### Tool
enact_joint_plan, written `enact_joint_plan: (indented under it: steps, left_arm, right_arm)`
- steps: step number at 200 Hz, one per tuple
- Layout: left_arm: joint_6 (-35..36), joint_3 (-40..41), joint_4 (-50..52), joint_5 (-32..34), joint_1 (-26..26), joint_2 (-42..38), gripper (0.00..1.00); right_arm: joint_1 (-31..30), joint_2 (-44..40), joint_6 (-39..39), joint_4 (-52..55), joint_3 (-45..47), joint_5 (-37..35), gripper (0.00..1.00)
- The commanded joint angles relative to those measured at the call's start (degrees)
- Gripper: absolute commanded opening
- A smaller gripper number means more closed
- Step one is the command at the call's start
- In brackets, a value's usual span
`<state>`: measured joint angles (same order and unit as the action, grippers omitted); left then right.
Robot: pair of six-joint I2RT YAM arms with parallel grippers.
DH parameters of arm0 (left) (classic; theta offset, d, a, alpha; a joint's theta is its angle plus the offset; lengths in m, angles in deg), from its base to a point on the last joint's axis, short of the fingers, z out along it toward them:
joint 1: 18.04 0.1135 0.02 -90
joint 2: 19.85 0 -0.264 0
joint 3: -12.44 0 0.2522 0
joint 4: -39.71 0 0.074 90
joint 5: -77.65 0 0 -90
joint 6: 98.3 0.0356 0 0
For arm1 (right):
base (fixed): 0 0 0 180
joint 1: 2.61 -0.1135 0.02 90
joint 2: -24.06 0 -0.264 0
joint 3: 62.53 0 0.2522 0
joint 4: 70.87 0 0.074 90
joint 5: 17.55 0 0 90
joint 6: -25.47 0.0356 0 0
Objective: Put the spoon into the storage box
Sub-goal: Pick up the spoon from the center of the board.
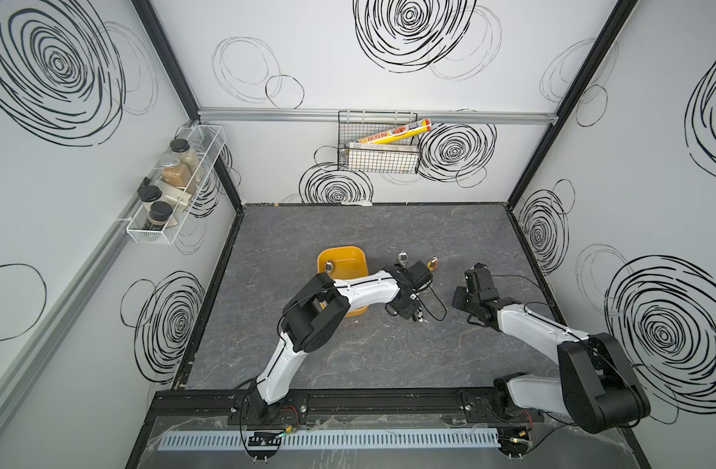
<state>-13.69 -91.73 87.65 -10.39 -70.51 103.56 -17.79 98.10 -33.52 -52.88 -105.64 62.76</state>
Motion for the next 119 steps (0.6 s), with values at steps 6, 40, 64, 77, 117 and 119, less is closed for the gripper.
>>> enact_joint_plan:
  steps: [6,40,64,77,117,119]
  left_arm:
    - [0.1,0.7,-1.6,-0.8,-1.0,-4.2,0.00]
    - [0.2,0.3,-2.1,-2.3,-1.7,-8.0,0.00]
    - [-0.2,0.1,-1.9,-3.1,-1.9,-10.8,0.00]
    - [-0.9,0.3,-2.1,-2.8,-1.8,-12.8,0.00]
    - [-11.8,7.4,-6.7,-1.8,3.7,-25.1,0.00]
    - [-12.5,8.2,-7.3,-1.4,4.1,-26.2,0.00]
  right_arm:
    - [0.1,0.2,-0.4,-1.0,-0.2,0.5,0.20]
    - [0.1,0.2,-0.3,-1.2,-0.1,0.6,0.20]
    - [0.1,0.0,-0.2,-1.2,0.0,0.5,0.20]
    - [0.1,-0.2,-0.1,-1.3,0.1,0.4,0.20]
    - [0.1,-0.6,-0.2,-1.2,0.3,0.5,0.20]
    - [0.1,-0.6,-0.2,-1.3,0.3,0.6,0.20]
